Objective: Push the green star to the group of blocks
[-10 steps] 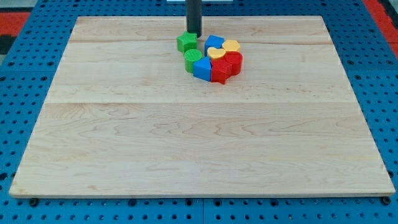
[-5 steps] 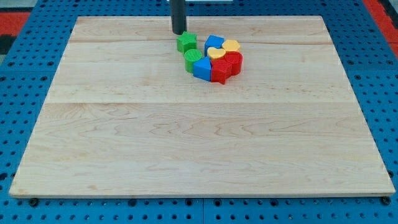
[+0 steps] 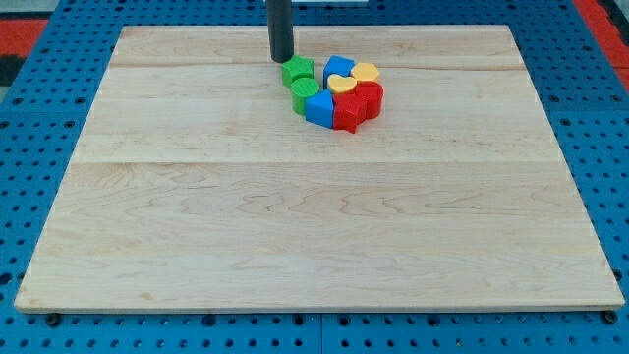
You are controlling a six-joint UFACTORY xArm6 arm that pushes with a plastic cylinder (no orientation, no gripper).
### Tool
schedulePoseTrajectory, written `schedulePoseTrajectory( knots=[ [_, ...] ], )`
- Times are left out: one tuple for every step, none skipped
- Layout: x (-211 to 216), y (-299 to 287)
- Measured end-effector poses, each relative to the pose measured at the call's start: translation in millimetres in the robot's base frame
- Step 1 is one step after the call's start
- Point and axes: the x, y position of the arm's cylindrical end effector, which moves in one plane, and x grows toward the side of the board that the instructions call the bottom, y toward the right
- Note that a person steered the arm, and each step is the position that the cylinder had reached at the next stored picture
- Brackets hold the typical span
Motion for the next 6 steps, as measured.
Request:
schedulePoseTrajectory(
  knots=[
    [5,0],
    [13,0],
    [13,2],
    [13,11],
    [13,13],
    [13,15]
  ],
)
